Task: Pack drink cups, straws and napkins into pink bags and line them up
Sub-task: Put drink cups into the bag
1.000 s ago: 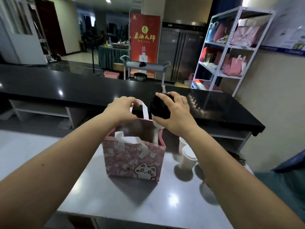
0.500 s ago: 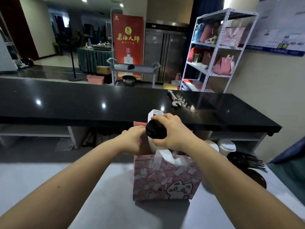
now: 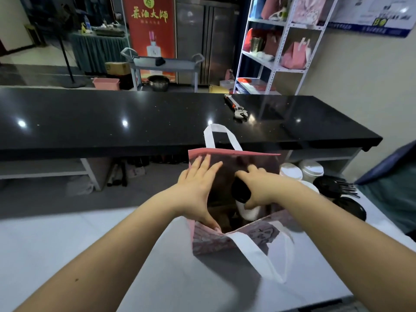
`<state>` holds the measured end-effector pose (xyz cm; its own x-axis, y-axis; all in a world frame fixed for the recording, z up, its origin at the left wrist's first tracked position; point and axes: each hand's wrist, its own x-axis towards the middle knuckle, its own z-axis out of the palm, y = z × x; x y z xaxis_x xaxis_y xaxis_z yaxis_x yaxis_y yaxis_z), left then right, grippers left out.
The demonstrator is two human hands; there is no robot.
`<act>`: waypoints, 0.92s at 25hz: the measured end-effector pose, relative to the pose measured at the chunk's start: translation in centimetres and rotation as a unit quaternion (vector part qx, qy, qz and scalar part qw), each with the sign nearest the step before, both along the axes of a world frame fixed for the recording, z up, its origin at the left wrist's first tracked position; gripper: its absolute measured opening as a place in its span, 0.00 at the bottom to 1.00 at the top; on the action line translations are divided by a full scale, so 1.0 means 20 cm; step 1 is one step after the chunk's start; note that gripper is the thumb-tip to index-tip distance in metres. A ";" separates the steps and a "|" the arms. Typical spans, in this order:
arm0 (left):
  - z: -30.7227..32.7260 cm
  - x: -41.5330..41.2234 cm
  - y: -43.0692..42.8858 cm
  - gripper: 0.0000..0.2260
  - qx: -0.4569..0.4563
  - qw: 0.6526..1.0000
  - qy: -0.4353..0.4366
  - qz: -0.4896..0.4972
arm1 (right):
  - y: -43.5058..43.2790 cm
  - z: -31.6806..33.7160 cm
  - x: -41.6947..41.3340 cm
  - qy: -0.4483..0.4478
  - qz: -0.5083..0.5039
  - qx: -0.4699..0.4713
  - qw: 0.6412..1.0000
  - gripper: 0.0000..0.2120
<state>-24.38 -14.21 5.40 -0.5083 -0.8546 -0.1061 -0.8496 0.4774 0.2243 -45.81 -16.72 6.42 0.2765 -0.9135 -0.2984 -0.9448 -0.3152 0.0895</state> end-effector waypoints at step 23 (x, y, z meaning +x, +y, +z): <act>-0.03 -0.03 0.08 0.64 -0.076 0.997 -0.009 0.024 | 0.07 -0.46 0.18 0.007 0.110 0.058 0.992 0.40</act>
